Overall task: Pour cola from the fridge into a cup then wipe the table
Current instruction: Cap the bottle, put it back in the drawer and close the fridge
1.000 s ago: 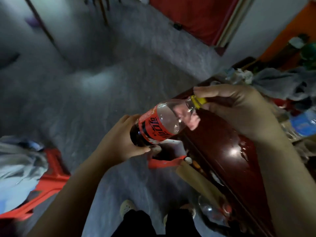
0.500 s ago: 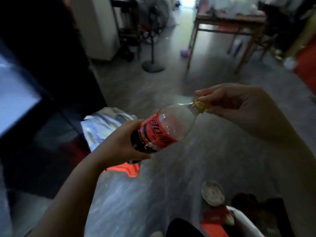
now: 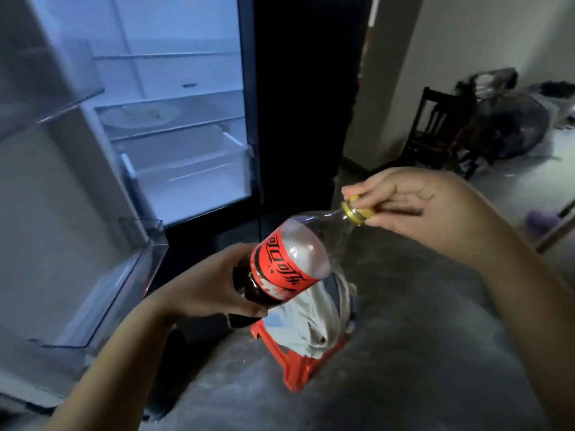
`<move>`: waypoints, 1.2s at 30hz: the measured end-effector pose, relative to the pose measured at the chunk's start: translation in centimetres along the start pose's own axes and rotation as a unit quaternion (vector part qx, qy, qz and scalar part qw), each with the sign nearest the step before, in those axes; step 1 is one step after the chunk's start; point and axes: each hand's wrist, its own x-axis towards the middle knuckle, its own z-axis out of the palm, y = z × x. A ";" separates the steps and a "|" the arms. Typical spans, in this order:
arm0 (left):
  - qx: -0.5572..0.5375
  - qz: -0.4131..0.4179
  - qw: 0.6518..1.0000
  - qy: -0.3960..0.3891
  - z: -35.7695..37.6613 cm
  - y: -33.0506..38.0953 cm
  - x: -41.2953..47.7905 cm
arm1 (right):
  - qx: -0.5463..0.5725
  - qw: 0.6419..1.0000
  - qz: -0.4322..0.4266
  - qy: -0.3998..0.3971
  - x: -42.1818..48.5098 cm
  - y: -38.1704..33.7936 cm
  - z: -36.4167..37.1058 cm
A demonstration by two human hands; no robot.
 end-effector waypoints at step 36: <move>-0.029 -0.108 0.939 0.325 -20.0 -12.3 4.8 | 0.056 0.983 -0.062 -0.165 37.5 3.5 9.0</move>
